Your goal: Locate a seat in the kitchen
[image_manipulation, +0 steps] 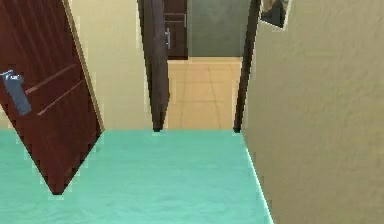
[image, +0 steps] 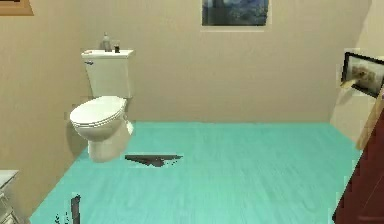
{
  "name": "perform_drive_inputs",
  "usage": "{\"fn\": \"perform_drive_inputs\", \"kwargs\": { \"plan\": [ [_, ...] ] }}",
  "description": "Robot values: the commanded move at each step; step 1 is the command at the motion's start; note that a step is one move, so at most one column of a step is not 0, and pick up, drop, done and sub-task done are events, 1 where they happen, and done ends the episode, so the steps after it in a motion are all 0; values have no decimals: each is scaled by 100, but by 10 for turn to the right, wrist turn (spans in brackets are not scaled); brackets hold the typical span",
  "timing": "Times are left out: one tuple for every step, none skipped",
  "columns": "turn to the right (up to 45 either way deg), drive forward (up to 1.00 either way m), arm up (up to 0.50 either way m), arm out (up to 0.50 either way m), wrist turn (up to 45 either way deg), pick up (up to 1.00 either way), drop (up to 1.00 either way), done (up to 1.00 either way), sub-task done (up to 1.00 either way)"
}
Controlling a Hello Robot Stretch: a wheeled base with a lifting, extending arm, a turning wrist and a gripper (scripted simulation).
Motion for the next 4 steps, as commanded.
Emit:
{"fn": "perform_drive_inputs", "kwargs": {
  "plan": [
    [0,60,0,0,0,0,0,0,0],
    [330,0,0,0,0,0,0,0,0],
    [0,50,0,0,0,0,0,0,0],
    [450,0,0,0,0,0,0,0,0]
  ]
}}
